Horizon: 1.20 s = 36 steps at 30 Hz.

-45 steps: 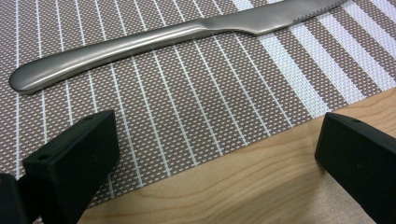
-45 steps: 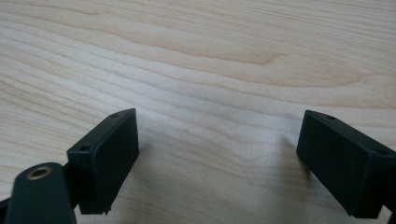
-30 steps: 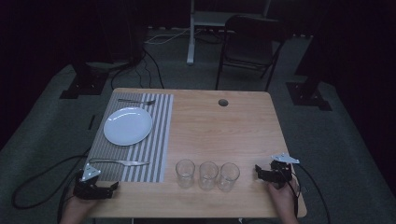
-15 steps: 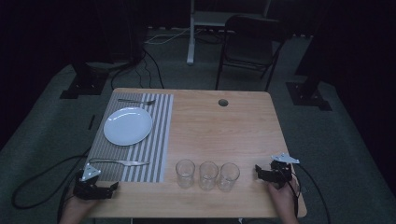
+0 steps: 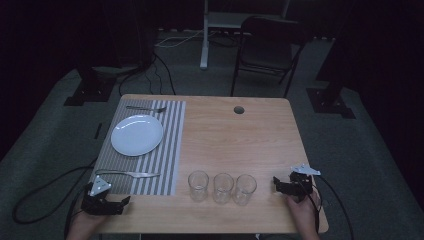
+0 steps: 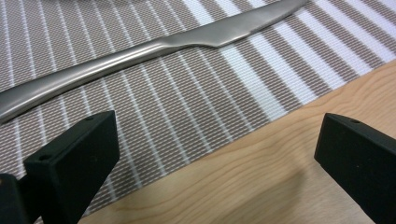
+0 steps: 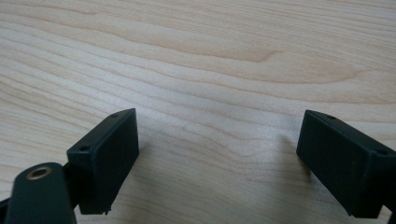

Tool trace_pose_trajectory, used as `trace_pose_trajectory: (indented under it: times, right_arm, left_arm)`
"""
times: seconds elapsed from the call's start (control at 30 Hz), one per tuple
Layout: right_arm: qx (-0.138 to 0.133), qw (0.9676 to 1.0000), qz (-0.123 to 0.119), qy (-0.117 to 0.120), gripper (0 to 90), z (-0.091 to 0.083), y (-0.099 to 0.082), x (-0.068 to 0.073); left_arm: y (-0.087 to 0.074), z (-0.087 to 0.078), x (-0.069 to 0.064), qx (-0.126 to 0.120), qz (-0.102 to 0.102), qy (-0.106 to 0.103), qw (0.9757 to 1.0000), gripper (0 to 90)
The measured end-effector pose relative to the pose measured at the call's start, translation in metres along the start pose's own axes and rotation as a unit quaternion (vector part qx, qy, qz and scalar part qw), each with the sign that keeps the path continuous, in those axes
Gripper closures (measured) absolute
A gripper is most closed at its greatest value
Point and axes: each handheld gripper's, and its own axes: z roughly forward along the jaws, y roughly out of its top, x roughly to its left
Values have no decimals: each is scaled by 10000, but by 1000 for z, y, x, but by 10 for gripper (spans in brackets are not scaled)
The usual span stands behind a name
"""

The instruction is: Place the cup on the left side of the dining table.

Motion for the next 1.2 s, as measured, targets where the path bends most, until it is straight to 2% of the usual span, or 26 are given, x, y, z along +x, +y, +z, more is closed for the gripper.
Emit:
trace_pose_trajectory:
  times: [0.03, 0.07, 0.23, 0.3, 0.53, 0.63, 0.83, 0.93, 1.07, 1.17, 1.2]
  right_arm:
    - [0, 10000, 1, 0, 124, 0, 0, 0]
    - [0, 10000, 1, 0, 124, 0, 0, 0]
    - [0, 10000, 1, 0, 124, 0, 0, 0]
    - [0, 10000, 1, 0, 124, 0, 0, 0]
    - [0, 10000, 1, 0, 124, 0, 0, 0]
    - [0, 10000, 1, 0, 124, 0, 0, 0]
    - [-1, 10000, 0, -1, 125, 0, 0, 0]
    - [-1, 10000, 0, -1, 125, 0, 0, 0]
    - [2, 10000, 4, 0, 125, 0, 0, 0]
    - [0, 10000, 2, 1, 124, 0, 0, 0]
    - [-1, 10000, 0, 0, 125, 0, 0, 0]
  left_arm:
    - [2, 0, -3, -26, 80, -9, 10000, 5]
    - [3, 0, -5, -40, 94, -83, 9999, 5]
    - [7, 0, -10, -121, 133, -149, 9997, 5]
    - [10, 0, -15, -68, 281, -147, 9995, 5]
    - [18, 4, -29, -164, 431, -377, 9982, 6]
    - [21, 5, -35, -199, 538, -326, 9978, 5]
    - [27, 7, -45, -350, 580, -631, 9957, 5]
    - [29, 10, -51, -362, 636, -721, 9947, 5]
    - [33, 13, -59, -389, 720, -743, 9939, 5]
    - [36, 15, -64, -427, 763, -847, 9926, 5]
    - [37, 15, -66, -421, 791, -955, 9914, 5]
